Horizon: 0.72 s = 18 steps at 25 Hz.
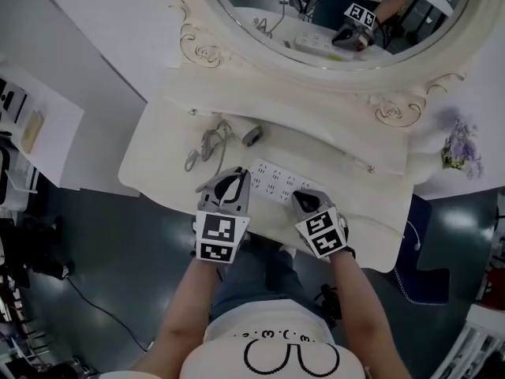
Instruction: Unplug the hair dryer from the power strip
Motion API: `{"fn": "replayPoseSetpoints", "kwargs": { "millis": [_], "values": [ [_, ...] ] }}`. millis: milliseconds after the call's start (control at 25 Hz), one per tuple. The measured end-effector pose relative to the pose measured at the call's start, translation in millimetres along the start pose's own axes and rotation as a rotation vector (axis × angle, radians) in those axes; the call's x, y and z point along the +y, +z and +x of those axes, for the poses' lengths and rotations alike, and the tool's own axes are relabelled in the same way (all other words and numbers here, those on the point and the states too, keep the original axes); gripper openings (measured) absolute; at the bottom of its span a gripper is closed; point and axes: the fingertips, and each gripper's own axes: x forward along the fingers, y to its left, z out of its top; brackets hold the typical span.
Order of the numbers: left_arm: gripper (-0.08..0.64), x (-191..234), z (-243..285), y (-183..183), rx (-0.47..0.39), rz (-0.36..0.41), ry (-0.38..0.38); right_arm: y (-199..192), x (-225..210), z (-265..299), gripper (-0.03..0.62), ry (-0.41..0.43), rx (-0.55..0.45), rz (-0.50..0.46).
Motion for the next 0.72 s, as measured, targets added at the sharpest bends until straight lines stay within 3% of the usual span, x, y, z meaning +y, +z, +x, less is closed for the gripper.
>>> {"fn": "replayPoseSetpoints", "kwargs": {
  "millis": [160, 360, 520, 720],
  "values": [
    [0.041, 27.5, -5.1, 18.9, -0.03, -0.041, 0.006, 0.3, 0.3, -0.3, -0.005, 0.011, 0.006, 0.02],
    [0.043, 13.9, 30.0, 38.2, -0.028, -0.042, -0.099, 1.7, 0.9, 0.2, -0.005, 0.018, 0.007, 0.033],
    [0.046, -6.2, 77.2, 36.8, 0.018, -0.056, -0.166, 2.6, 2.9, 1.8, -0.005, 0.016, 0.003, 0.027],
    [0.049, -23.2, 124.3, 6.4, 0.132, -0.084, -0.202, 2.0, 1.3, 1.4, -0.005, 0.039, 0.008, 0.049]
  ]
}}
